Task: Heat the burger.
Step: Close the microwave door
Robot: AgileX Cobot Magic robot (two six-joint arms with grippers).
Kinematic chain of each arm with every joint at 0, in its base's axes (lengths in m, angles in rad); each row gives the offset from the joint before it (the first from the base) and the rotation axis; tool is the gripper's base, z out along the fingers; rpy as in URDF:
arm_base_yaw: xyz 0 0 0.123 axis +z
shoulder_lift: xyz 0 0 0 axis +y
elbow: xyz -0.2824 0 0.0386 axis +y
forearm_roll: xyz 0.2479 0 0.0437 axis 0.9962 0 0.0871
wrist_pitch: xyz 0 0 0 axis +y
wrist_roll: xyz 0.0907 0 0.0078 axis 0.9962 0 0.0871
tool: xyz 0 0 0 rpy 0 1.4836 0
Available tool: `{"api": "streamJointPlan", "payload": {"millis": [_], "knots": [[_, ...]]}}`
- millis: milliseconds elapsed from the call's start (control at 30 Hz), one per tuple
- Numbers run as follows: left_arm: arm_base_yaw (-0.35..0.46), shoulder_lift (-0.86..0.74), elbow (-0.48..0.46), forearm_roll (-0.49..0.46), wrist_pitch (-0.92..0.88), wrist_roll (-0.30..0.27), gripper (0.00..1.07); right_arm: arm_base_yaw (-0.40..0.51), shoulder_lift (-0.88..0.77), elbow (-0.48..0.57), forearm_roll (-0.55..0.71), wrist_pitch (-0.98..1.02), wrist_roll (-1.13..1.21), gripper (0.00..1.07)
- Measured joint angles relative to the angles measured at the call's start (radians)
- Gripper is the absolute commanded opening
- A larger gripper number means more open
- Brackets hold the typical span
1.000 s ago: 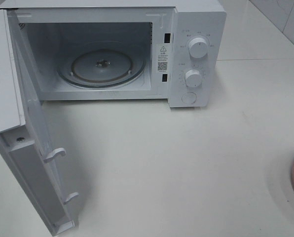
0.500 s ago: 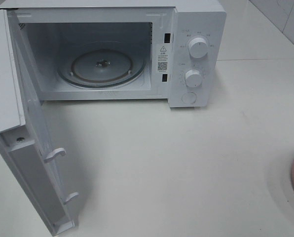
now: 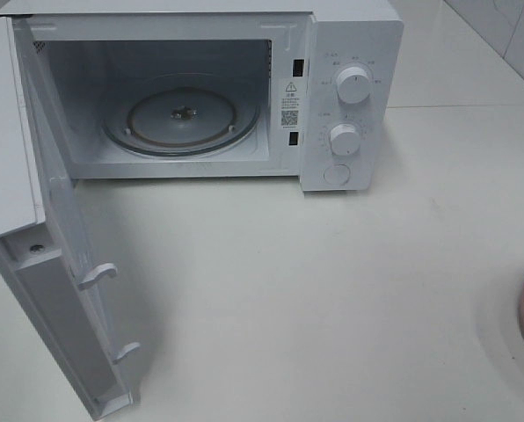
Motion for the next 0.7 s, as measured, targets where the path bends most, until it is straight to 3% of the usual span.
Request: {"api": "streamJointPlan", "payload": {"millis": [33,133,167,233,267,300,367,400,467,700], "knots": [[0.0,0.021,-0.008,0.0,-0.025,0.0,0.77,0.0,0.0,0.0,0.0,0.0,0.0,0.76],[0.0,0.037,-0.01,0.0,-0.041,0.0,0.71,0.0,0.0,0.0,0.0,0.0,0.0,0.76],[0.0,0.068,-0.012,0.0,-0.07,0.0,0.61,0.0,0.0,0.0,0.0,0.0,0.0,0.76],[0.0,0.103,-0.012,0.0,-0.108,0.0,0.57,0.0,0.0,0.0,0.0,0.0,0.0,0.76],[0.0,0.123,-0.011,0.004,-0.133,0.0,0.46,0.0,0.0,0.0,0.0,0.0,0.0,0.76],[0.0,0.123,-0.011,0.004,-0.133,0.0,0.46,0.0,0.0,0.0,0.0,0.0,0.0,0.76],[0.0,0.198,0.014,0.008,-0.244,0.0,0.21,0.0,0.0,0.0,0.0,0.0,0.0,0.76],[0.0,0.198,0.014,0.008,-0.244,0.0,0.21,0.0,0.0,0.0,0.0,0.0,0.0,0.76],[0.0,0.254,0.046,0.008,-0.339,0.0,0.0,0.0,0.0,0.0,0.0,0.0,0.0,0.76],[0.0,0.345,0.1,0.008,-0.511,0.001,0.0,0.0,0.0,0.0,0.0,0.0,0.0,0.76]]}}
